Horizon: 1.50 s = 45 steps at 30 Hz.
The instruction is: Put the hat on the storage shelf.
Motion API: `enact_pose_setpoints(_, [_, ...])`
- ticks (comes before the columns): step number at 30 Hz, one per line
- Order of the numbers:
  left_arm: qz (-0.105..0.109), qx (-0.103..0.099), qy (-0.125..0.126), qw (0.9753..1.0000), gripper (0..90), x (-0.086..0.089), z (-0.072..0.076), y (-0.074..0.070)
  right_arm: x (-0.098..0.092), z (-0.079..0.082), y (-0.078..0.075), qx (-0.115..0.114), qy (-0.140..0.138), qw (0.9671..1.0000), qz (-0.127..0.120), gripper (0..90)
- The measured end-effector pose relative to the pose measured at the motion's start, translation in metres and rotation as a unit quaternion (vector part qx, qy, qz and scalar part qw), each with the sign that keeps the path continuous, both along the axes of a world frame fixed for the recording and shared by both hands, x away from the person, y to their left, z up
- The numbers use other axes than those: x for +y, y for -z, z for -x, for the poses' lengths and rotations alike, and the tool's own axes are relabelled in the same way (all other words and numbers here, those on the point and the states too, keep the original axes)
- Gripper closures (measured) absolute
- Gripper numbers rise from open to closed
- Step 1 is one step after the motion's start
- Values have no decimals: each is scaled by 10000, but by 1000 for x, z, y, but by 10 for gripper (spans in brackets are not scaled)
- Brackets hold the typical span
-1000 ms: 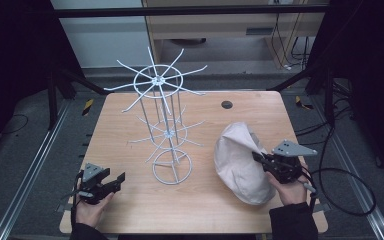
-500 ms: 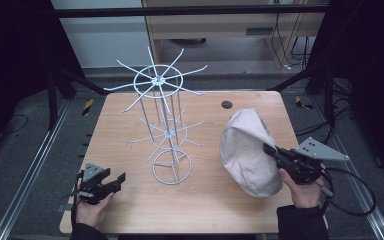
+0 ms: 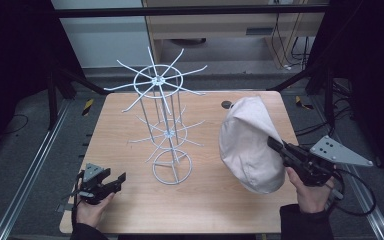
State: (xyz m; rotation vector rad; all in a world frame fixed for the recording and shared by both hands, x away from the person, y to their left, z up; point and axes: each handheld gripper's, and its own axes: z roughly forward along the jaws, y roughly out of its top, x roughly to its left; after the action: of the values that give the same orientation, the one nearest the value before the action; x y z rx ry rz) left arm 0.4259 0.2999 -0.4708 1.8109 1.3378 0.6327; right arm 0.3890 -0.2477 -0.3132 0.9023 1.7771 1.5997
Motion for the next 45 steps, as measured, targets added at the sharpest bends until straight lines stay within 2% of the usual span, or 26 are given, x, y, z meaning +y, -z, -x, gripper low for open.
enact_pose_setpoints(5, [2, 12, -9, 10000, 360, 0, 0, 1, 3, 5, -13, -263, -64, 9993, -264, 882])
enact_pose_setpoints(12, [5, 13, -10, 10000, 360, 0, 0, 1, 12, 7, -28, -504, -170, 9977, -426, 882])
enact_pose_setpoints(22, [2, 17, -9, 10000, 360, 0, 0, 1, 20, 17, -54, -960, -353, 9926, -651, 882])
enact_pose_setpoints(36, [-11, 27, -11, 10000, 361, 0, -1, 1, 29, 24, -76, -1291, -502, 9866, -860, 882])
enact_pose_setpoints(40, [-20, 28, -2, 10000, 361, 0, -1, 1, 42, 20, -85, -1403, -593, 9835, -980, 882])
enact_pose_setpoints(45, [8, 21, -11, 10000, 361, 0, 0, 1, 57, 10, -92, -1401, -659, 9830, -983, 882])
